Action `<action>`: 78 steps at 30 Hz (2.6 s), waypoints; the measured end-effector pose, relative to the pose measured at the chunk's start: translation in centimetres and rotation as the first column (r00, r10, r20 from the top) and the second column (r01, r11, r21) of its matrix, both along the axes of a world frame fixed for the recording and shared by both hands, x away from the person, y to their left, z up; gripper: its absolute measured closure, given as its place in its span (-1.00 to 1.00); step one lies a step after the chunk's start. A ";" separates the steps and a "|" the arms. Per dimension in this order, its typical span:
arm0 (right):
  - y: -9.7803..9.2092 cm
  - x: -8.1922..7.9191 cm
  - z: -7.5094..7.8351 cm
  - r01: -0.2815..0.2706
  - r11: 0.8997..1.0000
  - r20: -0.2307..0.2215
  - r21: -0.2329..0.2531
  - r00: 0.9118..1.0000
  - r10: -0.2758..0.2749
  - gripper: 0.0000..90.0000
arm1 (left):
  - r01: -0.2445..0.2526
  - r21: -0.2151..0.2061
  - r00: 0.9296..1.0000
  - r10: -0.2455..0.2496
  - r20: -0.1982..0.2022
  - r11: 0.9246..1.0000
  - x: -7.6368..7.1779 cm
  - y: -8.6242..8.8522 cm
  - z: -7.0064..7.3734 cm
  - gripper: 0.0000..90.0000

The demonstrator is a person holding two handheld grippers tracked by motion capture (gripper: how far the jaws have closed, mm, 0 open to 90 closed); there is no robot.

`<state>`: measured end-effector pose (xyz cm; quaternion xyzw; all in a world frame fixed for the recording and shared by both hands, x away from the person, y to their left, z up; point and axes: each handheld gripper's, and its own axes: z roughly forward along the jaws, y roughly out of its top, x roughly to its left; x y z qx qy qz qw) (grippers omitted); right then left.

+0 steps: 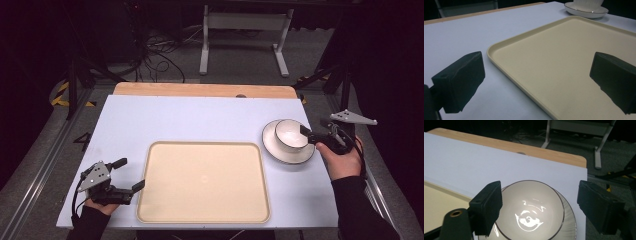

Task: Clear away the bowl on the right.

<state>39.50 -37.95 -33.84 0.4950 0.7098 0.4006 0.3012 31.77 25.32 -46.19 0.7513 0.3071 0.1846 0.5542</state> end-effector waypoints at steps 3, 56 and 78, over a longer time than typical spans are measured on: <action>0.1 0.5 0.2 0.016 1.000 -0.029 -0.017 0.999 -0.017 -0.51 | 0.002 0.003 1.000 -0.002 0.001 1.000 0.0 0.0 0.0 -0.99; -0.8 8.4 -2.4 0.105 0.982 -0.534 -0.159 0.827 -0.175 0.18 | 0.012 0.008 1.000 -0.012 -0.011 1.000 0.1 0.0 0.0 -0.96; -0.9 9.8 -4.8 0.114 0.984 -0.644 -0.134 0.745 -0.174 0.63 | 0.009 0.011 1.000 -0.009 -0.014 1.000 0.0 -0.1 0.0 -0.96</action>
